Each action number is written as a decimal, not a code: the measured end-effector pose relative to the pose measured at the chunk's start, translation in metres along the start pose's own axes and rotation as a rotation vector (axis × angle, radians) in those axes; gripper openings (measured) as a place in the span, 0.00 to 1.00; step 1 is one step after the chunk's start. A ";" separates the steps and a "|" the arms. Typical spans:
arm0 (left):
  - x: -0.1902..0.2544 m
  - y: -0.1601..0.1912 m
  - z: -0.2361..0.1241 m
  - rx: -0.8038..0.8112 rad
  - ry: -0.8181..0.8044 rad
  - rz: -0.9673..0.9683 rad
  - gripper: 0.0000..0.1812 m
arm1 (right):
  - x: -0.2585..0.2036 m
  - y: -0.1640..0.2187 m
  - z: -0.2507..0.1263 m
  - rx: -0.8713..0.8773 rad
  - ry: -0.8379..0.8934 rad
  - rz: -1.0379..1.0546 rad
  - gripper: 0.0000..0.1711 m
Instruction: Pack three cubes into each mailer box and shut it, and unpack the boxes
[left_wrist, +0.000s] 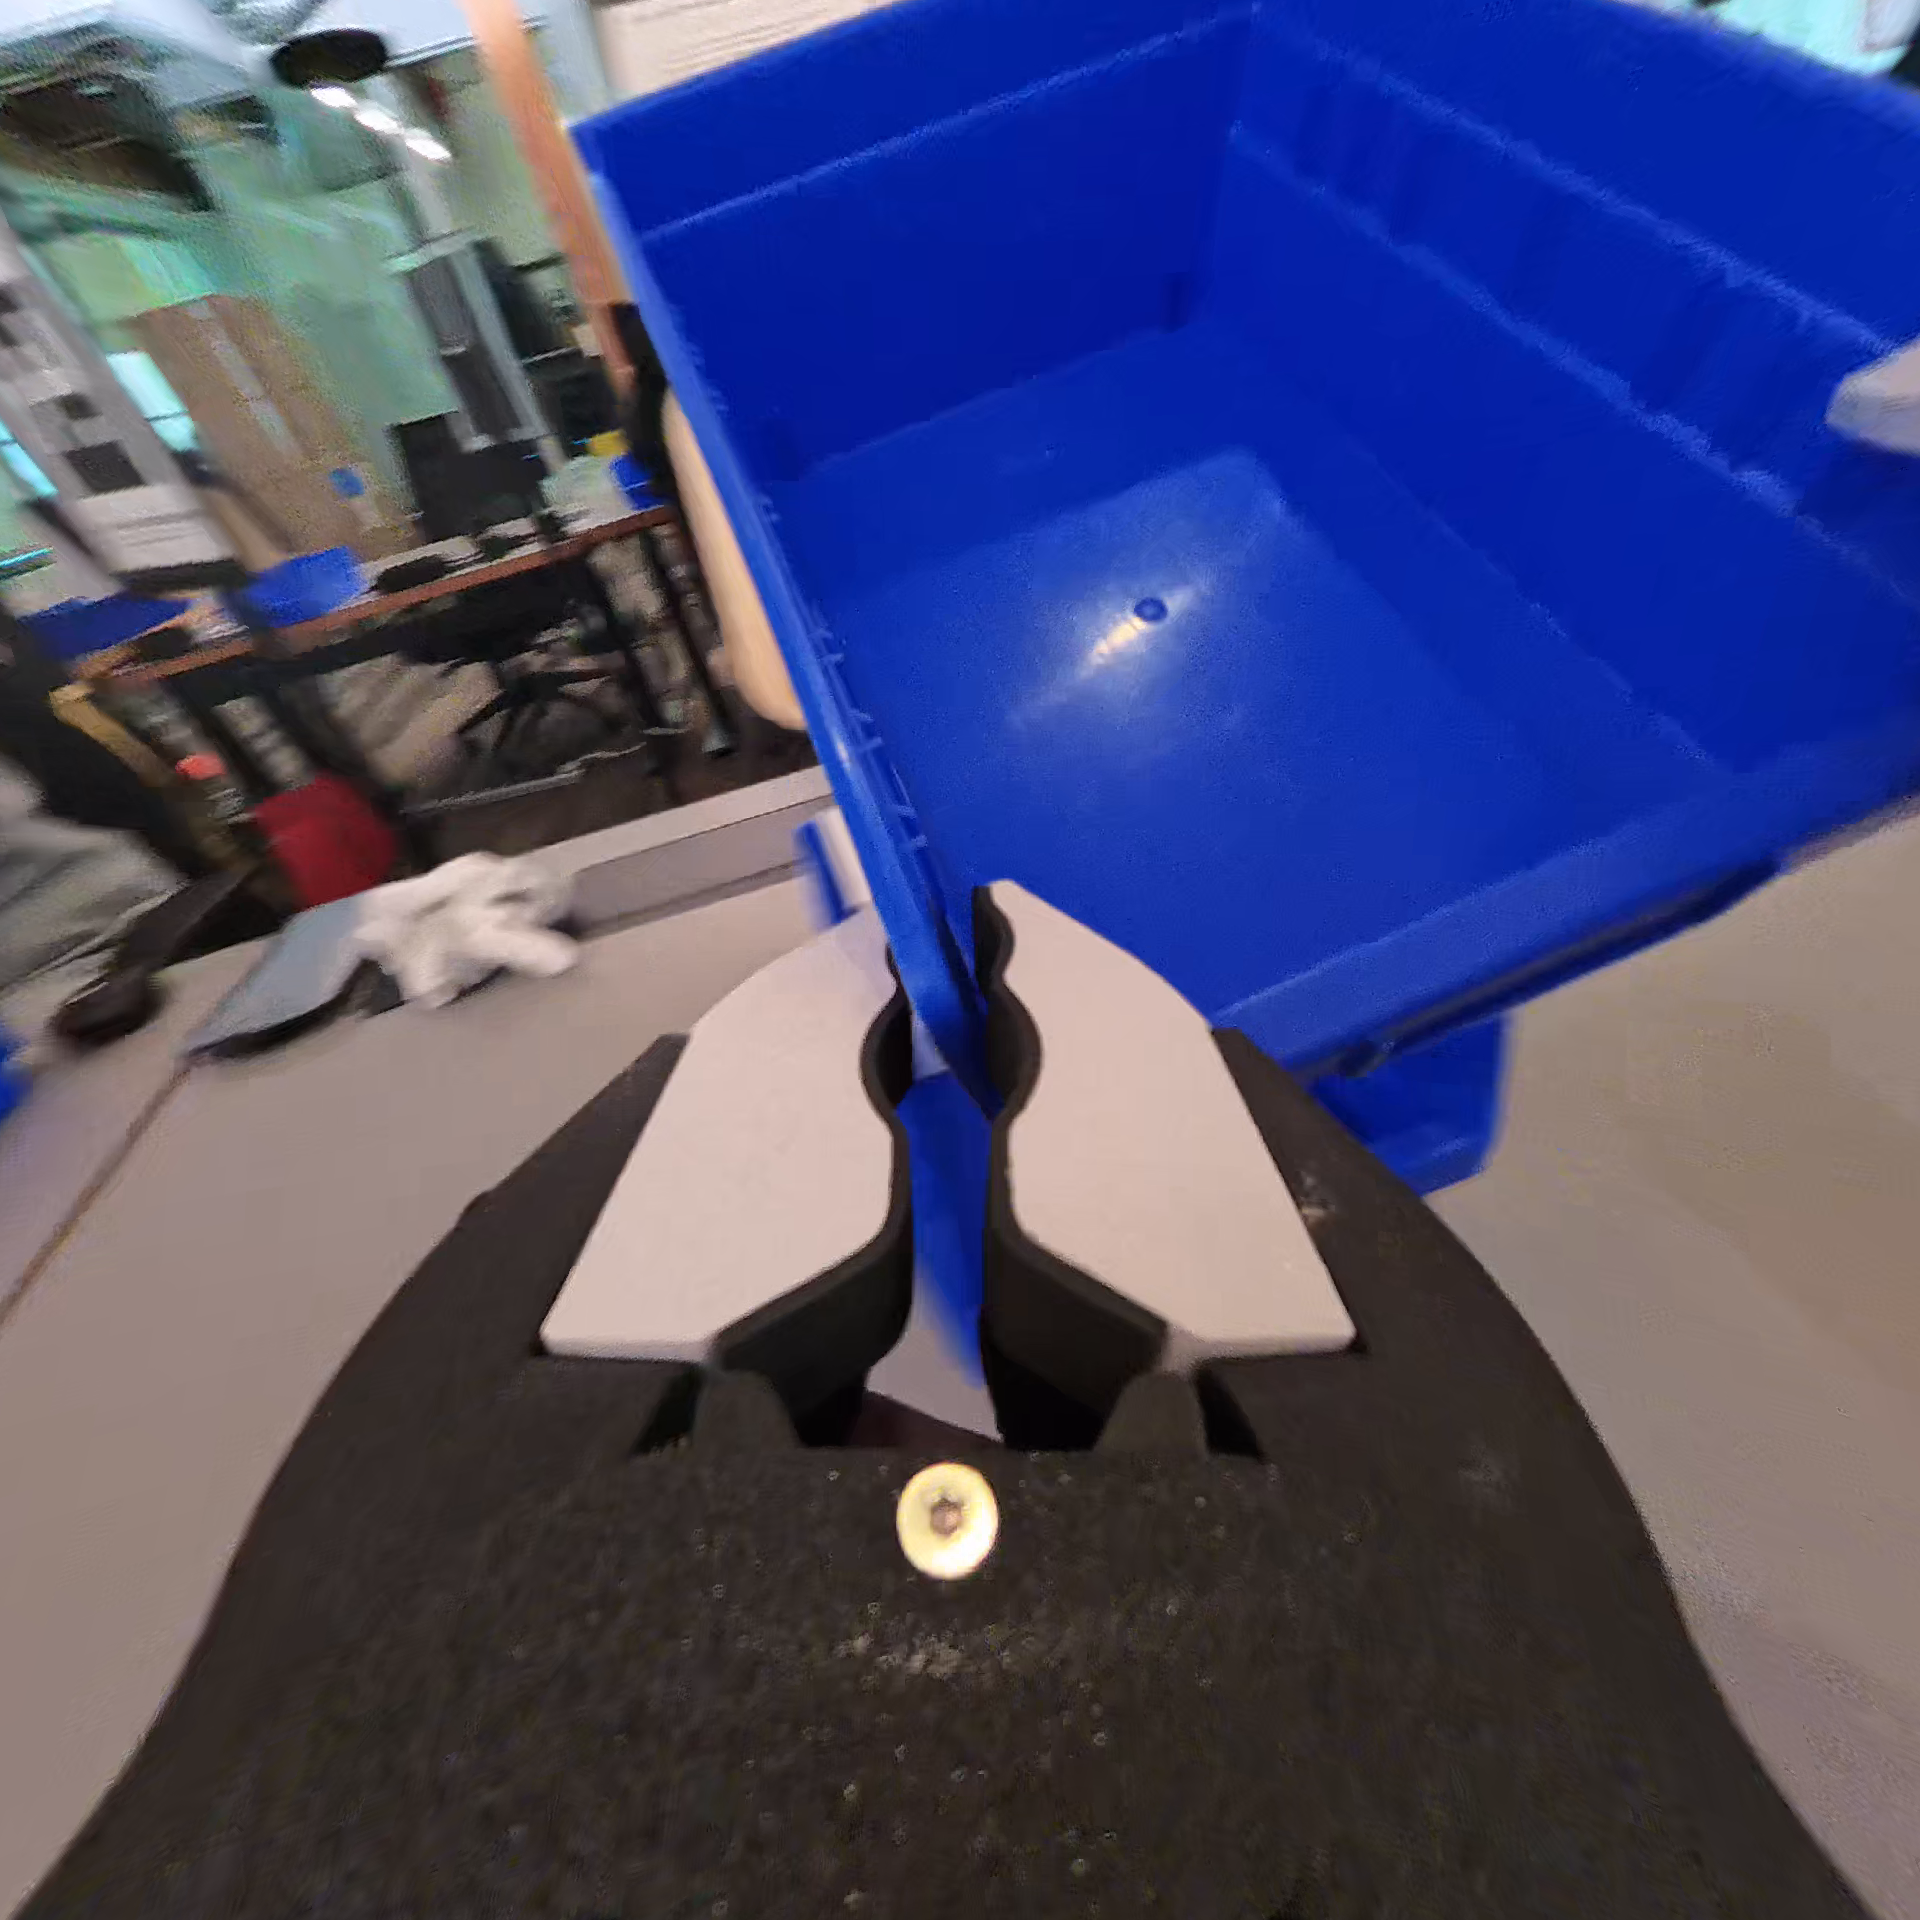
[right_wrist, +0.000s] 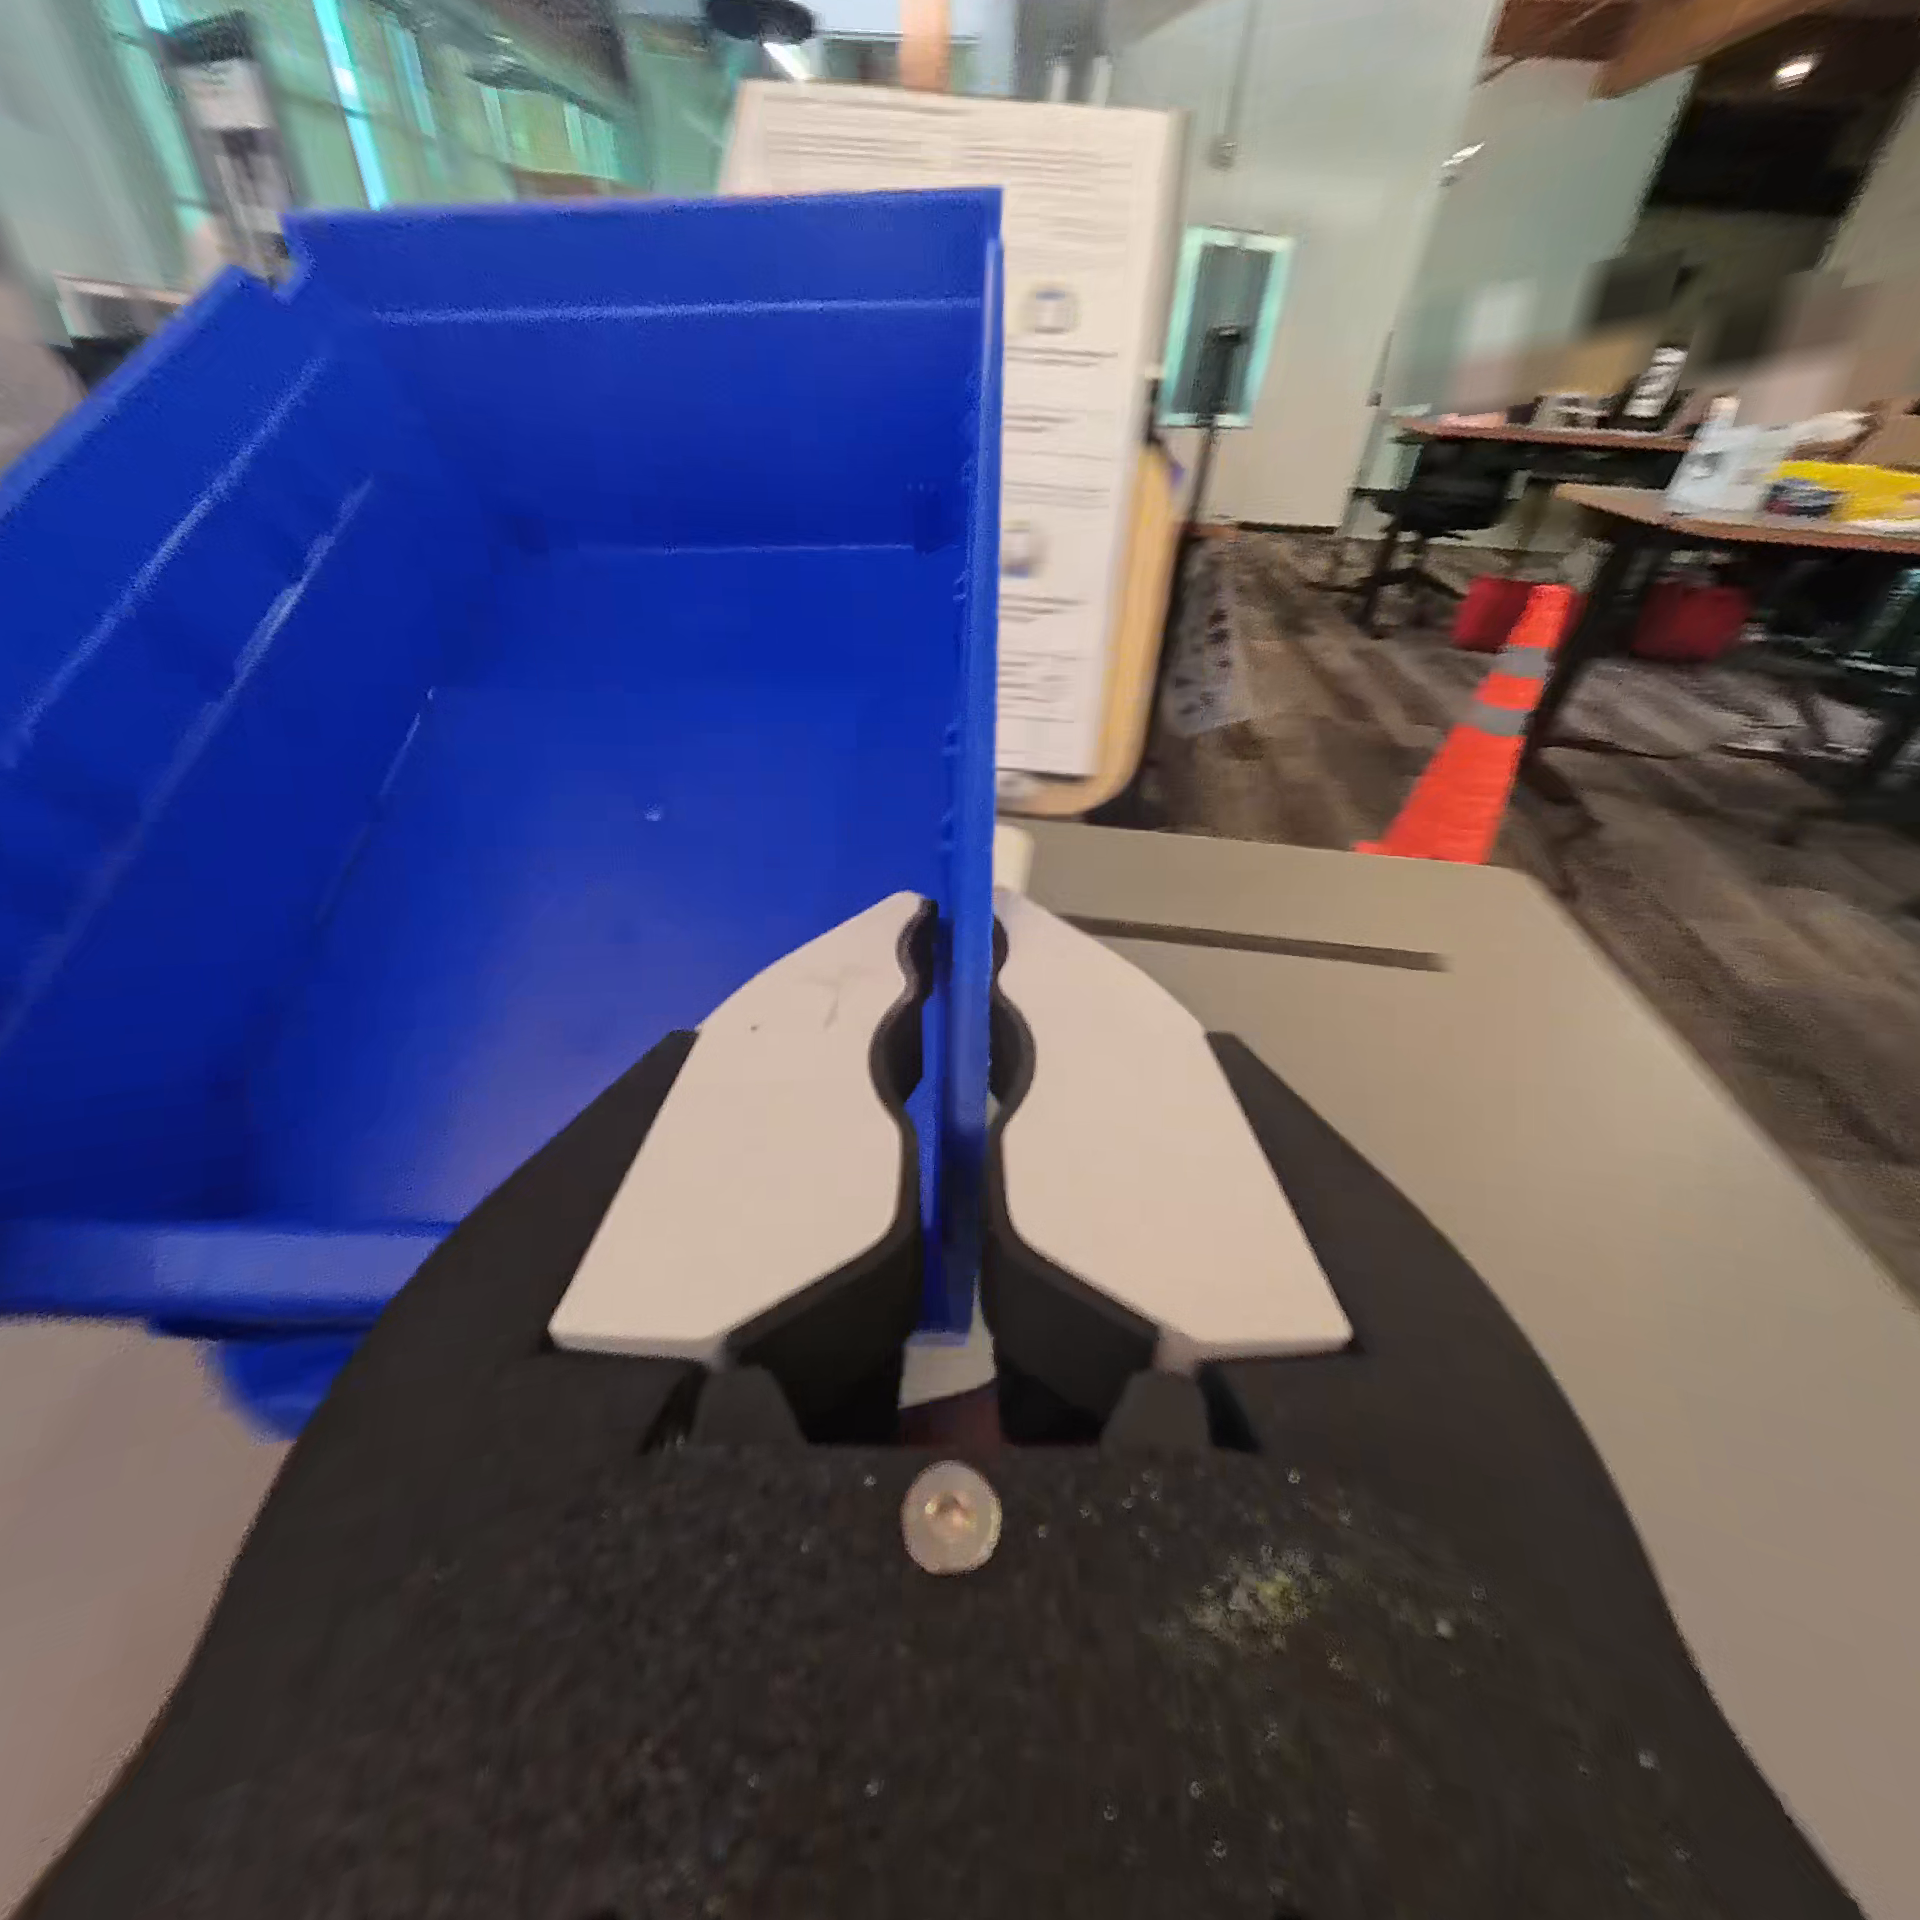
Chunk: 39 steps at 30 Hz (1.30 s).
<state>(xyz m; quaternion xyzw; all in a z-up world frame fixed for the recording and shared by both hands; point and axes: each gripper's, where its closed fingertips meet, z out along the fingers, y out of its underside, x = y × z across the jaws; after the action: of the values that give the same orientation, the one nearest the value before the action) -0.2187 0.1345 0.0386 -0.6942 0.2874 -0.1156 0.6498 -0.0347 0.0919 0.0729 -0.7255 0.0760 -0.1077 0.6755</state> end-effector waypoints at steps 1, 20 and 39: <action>0.034 -0.006 0.020 -0.003 0.049 -0.001 0.05 | 0.038 -0.002 0.003 -0.015 0.034 -0.014 0.03; 0.317 0.081 0.158 -0.273 0.331 -0.142 0.08 | 0.315 0.210 0.039 -0.414 0.173 0.087 0.05; 0.013 0.080 0.044 -0.066 0.072 -0.122 0.33 | 0.147 0.097 0.050 -0.314 -0.012 -0.053 0.36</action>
<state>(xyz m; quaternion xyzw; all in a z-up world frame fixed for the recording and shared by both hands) -0.2043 0.1649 -0.0472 -0.7269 0.2714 -0.1701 0.6075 0.1238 0.0946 -0.0193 -0.8246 0.0686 -0.1079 0.5511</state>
